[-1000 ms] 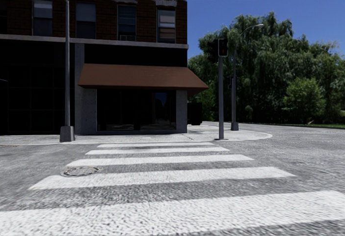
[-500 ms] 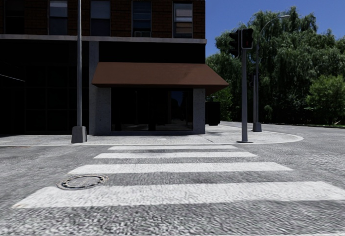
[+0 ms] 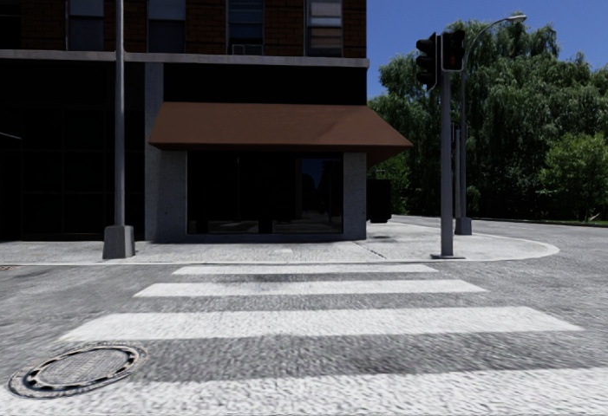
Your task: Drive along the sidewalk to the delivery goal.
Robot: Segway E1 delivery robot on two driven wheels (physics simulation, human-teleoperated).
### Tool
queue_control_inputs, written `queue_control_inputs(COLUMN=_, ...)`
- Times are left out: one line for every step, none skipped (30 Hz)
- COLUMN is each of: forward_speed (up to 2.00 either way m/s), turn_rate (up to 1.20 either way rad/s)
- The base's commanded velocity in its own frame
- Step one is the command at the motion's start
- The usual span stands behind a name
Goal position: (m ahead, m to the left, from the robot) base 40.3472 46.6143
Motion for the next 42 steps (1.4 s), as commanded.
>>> queue_control_inputs(forward_speed=2.00, turn_rate=0.00)
queue_control_inputs(forward_speed=2.00, turn_rate=0.00)
queue_control_inputs(forward_speed=2.00, turn_rate=0.00)
queue_control_inputs(forward_speed=2.00, turn_rate=0.00)
queue_control_inputs(forward_speed=2.00, turn_rate=0.00)
queue_control_inputs(forward_speed=2.00, turn_rate=0.00)
queue_control_inputs(forward_speed=2.00, turn_rate=0.00)
queue_control_inputs(forward_speed=2.00, turn_rate=0.00)
queue_control_inputs(forward_speed=2.00, turn_rate=0.00)
queue_control_inputs(forward_speed=2.00, turn_rate=0.00)
queue_control_inputs(forward_speed=2.00, turn_rate=0.00)
queue_control_inputs(forward_speed=2.00, turn_rate=0.00)
queue_control_inputs(forward_speed=2.00, turn_rate=0.00)
queue_control_inputs(forward_speed=2.00, turn_rate=0.00)
queue_control_inputs(forward_speed=2.00, turn_rate=0.00)
queue_control_inputs(forward_speed=2.00, turn_rate=0.00)
queue_control_inputs(forward_speed=2.00, turn_rate=0.00)
queue_control_inputs(forward_speed=2.00, turn_rate=0.00)
queue_control_inputs(forward_speed=2.00, turn_rate=0.00)
queue_control_inputs(forward_speed=2.00, turn_rate=0.00)
queue_control_inputs(forward_speed=2.00, turn_rate=0.00)
queue_control_inputs(forward_speed=2.00, turn_rate=0.00)
queue_control_inputs(forward_speed=2.00, turn_rate=0.00)
queue_control_inputs(forward_speed=2.00, turn_rate=0.00)
queue_control_inputs(forward_speed=2.00, turn_rate=0.00)
queue_control_inputs(forward_speed=2.00, turn_rate=0.00)
queue_control_inputs(forward_speed=2.00, turn_rate=0.00)
queue_control_inputs(forward_speed=2.00, turn_rate=0.00)
queue_control_inputs(forward_speed=2.00, turn_rate=0.00)
queue_control_inputs(forward_speed=2.00, turn_rate=0.00)
queue_control_inputs(forward_speed=2.00, turn_rate=0.00)
queue_control_inputs(forward_speed=2.00, turn_rate=0.00)
queue_control_inputs(forward_speed=2.00, turn_rate=0.00)
queue_control_inputs(forward_speed=2.00, turn_rate=0.00)
queue_control_inputs(forward_speed=2.00, turn_rate=0.00)
queue_control_inputs(forward_speed=2.00, turn_rate=0.00)
queue_control_inputs(forward_speed=2.00, turn_rate=0.00)
queue_control_inputs(forward_speed=2.00, turn_rate=0.00)
queue_control_inputs(forward_speed=2.00, turn_rate=0.00)
queue_control_inputs(forward_speed=2.00, turn_rate=0.00)
queue_control_inputs(forward_speed=2.00, turn_rate=0.00)
queue_control_inputs(forward_speed=2.00, turn_rate=0.00)
